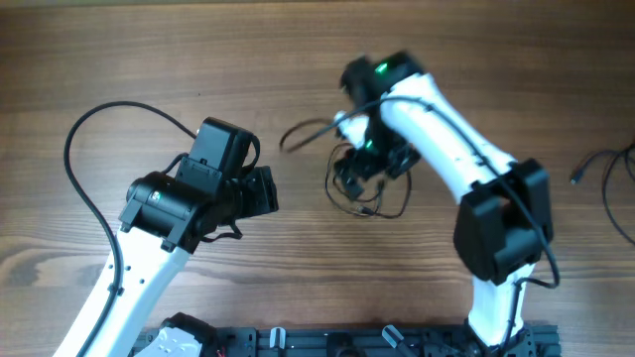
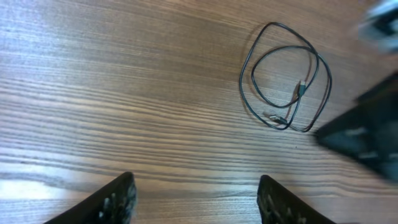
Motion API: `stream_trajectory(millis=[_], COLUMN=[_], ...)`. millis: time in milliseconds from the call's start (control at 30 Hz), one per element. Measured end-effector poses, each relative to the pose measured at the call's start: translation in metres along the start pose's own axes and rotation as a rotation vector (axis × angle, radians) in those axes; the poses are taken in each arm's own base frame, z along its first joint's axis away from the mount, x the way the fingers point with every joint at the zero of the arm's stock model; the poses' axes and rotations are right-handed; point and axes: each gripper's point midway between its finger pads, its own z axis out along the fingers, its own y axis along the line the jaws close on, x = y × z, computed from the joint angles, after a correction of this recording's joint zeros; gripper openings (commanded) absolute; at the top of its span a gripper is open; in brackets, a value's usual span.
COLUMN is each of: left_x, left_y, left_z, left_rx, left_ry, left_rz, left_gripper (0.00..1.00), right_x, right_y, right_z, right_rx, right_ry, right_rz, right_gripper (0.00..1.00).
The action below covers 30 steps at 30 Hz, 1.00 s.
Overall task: Untangle cables
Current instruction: 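Move the right gripper back down to the remaining cable loop, then grasp the small black cable loop with the right gripper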
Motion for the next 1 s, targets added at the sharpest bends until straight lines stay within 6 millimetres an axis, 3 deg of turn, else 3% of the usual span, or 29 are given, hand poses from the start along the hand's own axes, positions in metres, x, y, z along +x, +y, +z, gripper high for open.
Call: stream_trajectory(millis=[233,433,733,1000], left_x=[-0.007,-0.013,-0.025,-0.041], left_y=[0.010,0.017,0.023,0.046], left_z=[0.000,-0.001,-0.003,-0.005], left_rx=[-0.055,-0.092,-0.115,-0.112], left_ry=[-0.038,-0.068,-0.118,-0.131], left_rz=[0.003,0.006,0.007,-0.116], left_gripper=[0.65,0.65,0.63,0.64], right_x=[-0.009,-0.023,-0.047,-0.066], right_y=[0.032,0.049,0.049,0.051], right_z=[0.042,0.056,0.082,0.082], right_rx=[0.061,0.079,0.083,0.104], right_ry=[-0.011,-0.069,-0.181,-0.262], right_rz=[-0.087,-0.122,-0.173,-0.199], right_gripper=[1.00,1.00,1.00,1.00])
